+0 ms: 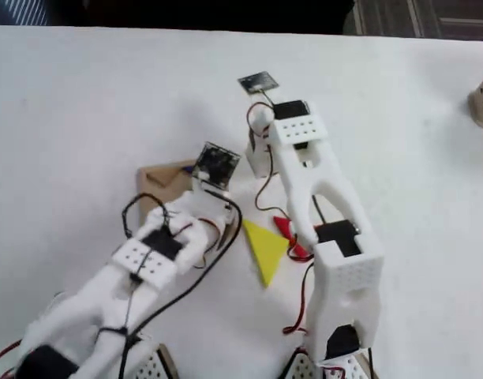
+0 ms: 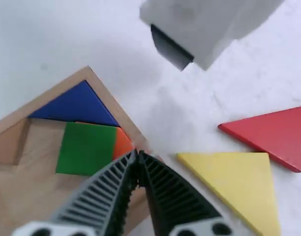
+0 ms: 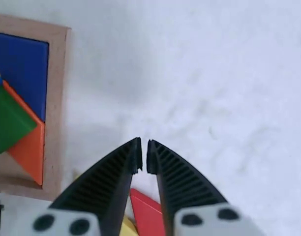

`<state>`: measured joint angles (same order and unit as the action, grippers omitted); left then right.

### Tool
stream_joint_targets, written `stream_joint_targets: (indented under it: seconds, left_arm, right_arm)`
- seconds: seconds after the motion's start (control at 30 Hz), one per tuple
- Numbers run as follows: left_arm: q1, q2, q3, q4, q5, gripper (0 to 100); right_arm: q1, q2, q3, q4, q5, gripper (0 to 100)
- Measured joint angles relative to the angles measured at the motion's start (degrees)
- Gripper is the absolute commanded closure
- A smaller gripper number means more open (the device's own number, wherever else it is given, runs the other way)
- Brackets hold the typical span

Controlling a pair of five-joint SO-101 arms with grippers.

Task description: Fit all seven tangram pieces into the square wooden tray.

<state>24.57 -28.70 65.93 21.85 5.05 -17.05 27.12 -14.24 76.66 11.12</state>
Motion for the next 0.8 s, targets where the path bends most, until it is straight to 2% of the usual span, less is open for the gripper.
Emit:
stream_joint_targets:
  seconds: [0.27, 0.37, 0.53, 0.8]
  left_arm:
    - [-0.09, 19.6, -12.04, 1.58, 0.0, 98]
    - [-0.26, 20.57, -14.15, 4.48, 0.0, 98]
    - [-0.97, 20.84, -14.33, 4.92, 0.0, 98]
    - [-7.91, 21.1, -15.82, 4.92, 0.0, 98]
  right_arm:
    - [0.18, 0.0, 0.0, 0.0, -0.26, 97.8]
    - [0.53, 0.0, 0.0, 0.0, -0.26, 97.8]
    - [0.35, 0.0, 0.0, 0.0, -0.26, 97.8]
    - [0.26, 0.0, 0.0, 0.0, -0.26, 97.8]
